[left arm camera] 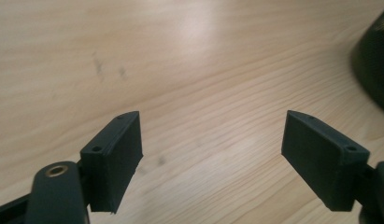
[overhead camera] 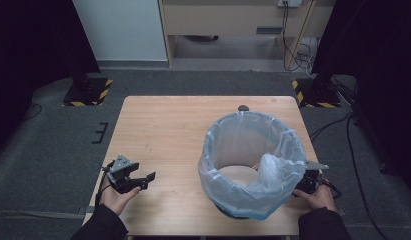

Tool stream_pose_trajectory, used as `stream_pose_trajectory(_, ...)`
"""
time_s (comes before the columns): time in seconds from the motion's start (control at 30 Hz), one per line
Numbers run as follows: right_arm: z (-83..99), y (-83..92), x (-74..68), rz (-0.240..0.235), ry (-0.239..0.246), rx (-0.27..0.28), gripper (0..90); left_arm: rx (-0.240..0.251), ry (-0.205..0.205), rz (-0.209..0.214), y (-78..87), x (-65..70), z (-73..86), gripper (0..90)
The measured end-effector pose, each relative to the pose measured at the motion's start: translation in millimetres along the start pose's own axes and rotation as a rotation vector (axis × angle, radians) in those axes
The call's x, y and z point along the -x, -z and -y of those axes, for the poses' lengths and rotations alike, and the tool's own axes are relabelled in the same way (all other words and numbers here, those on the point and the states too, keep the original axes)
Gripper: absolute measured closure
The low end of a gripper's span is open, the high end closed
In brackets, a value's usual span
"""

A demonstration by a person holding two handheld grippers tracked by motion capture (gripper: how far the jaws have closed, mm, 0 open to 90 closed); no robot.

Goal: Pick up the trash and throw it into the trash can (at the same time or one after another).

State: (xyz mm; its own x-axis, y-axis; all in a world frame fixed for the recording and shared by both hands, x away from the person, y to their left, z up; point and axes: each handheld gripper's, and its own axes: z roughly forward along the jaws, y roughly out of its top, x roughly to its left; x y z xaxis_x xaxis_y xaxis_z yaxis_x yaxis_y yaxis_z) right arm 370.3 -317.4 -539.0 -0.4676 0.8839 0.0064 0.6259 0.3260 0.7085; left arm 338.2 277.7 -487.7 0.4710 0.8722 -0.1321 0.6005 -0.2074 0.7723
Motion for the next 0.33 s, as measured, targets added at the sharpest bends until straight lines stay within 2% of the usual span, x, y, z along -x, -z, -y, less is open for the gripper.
stream_pose_trajectory(0.1, 0.0, 0.0, 0.0, 0.000, 0.000, 0.000, 0.8, -0.062, -0.006, -0.029, -5.9, -11.9, 8.9, 18.6)
stream_pose_trajectory(0.17, 0.0, 0.0, 0.0, 0.000, 0.000, 0.000, 0.8, -0.116, -0.025, -0.041, -10.7, -19.4, 13.6, 18.7)
stream_pose_trajectory(0.33, 0.0, 0.0, 0.0, 0.000, 0.000, 0.000, 0.8, -0.152, -0.027, -0.084, -14.9, -31.2, 16.8, 17.3)
